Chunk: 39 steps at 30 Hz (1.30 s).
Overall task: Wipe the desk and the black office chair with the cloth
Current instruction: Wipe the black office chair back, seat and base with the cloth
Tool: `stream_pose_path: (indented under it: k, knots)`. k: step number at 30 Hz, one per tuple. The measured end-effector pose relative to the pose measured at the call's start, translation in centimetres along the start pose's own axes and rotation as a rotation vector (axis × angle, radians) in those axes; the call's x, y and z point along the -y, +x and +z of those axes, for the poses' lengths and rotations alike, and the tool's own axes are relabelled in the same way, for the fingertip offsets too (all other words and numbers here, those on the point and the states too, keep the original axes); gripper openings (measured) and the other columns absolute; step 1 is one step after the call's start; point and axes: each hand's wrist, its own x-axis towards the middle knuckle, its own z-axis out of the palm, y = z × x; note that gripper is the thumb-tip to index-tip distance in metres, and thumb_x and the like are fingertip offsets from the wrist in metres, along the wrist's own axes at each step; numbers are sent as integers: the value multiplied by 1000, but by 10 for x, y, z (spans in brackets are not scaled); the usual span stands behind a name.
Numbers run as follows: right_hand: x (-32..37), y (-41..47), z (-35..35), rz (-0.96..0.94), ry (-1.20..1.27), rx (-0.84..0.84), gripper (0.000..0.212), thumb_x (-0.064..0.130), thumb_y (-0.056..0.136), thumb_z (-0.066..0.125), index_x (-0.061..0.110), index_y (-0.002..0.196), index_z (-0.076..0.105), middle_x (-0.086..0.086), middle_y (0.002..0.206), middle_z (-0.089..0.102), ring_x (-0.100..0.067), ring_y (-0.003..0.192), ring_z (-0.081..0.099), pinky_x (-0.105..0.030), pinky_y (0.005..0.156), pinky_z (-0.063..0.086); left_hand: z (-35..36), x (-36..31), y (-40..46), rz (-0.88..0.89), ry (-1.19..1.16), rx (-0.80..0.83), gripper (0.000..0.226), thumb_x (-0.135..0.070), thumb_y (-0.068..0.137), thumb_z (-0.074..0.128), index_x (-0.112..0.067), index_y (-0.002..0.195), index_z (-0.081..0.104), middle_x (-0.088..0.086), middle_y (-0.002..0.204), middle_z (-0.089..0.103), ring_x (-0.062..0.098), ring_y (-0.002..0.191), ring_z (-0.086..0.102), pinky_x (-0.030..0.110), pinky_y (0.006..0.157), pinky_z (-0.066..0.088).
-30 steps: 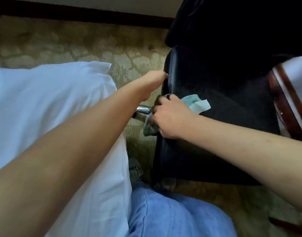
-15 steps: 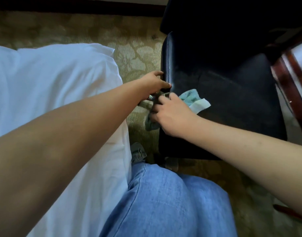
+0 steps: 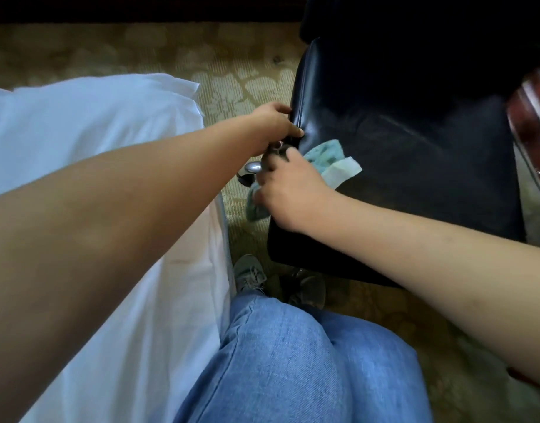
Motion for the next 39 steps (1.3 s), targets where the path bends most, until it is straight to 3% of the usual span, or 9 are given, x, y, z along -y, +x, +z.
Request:
stream_pose_path:
  k: [4, 8, 16, 20, 26, 28, 30, 35, 39]
  knots:
    - [40, -26, 23, -238, 49, -128, 28, 25, 84, 48, 29, 81, 75, 10, 84, 68, -24, 95, 59, -37, 78, 37, -4, -8, 5, -42, 38, 16, 57, -26, 88, 76, -35, 139, 51, 0, 110, 73, 20, 103, 68, 31, 73, 45]
    - [12, -25, 36, -280, 145, -323, 31, 21, 84, 44, 30, 86, 74, 5, 98, 70, -29, 94, 61, -38, 72, 36, -3, -13, 13, -34, 54, 4, 58, -30, 90, 73, -37, 142, 48, 0, 111, 73, 19, 90, 67, 32, 74, 45]
    - [-66, -14, 34, 307, 428, -205, 51, 30, 86, 45, 44, 133, 56, 10, 142, 52, -30, 120, 47, -43, 88, 39, -4, -22, 36, -37, 112, 16, 47, -37, 89, 72, -40, 133, 55, 3, 111, 72, 20, 94, 67, 43, 94, 55]
    - [-54, -6, 31, 476, 499, -250, 52, 22, 84, 50, 43, 131, 57, 11, 136, 52, -29, 119, 44, -44, 90, 36, -11, -31, 38, -53, 150, 54, 45, -32, 92, 70, -37, 133, 54, 2, 111, 72, 22, 104, 68, 40, 95, 54]
    - [-3, -41, 45, -109, 321, -258, 41, 34, 83, 46, 40, 118, 67, 5, 128, 62, -28, 111, 53, -41, 79, 39, -16, -29, 36, -61, 175, 105, 51, -32, 91, 72, -33, 137, 50, 0, 115, 70, 22, 101, 67, 38, 87, 49]
    - [-21, -41, 50, -162, 317, -240, 42, 37, 83, 49, 41, 122, 65, 6, 134, 60, -26, 114, 52, -40, 79, 39, -15, -27, 36, -59, 177, 113, 51, -32, 91, 71, -32, 138, 50, 0, 113, 71, 23, 101, 67, 39, 89, 49]
    - [-48, -37, 53, -29, 363, -227, 49, 36, 81, 47, 41, 127, 62, 6, 138, 57, -26, 117, 50, -41, 83, 42, -15, -24, 37, -62, 166, 112, 49, -31, 92, 71, -33, 136, 50, -1, 105, 71, 20, 92, 66, 38, 89, 49]
    - [-140, -23, 60, 656, 691, -164, 60, 14, 87, 47, 47, 136, 51, 15, 147, 45, -29, 130, 37, -51, 105, 33, -19, -23, 38, -102, 164, 145, 43, -28, 93, 70, -34, 131, 52, -3, 105, 71, 15, 78, 65, 33, 83, 49]
    - [-139, -12, 61, 786, 700, -182, 60, 10, 88, 42, 46, 136, 50, 14, 143, 46, -26, 132, 33, -50, 106, 27, -22, -26, 39, -126, 151, 163, 45, -27, 91, 72, -34, 131, 52, 0, 109, 73, 16, 80, 68, 31, 75, 49]
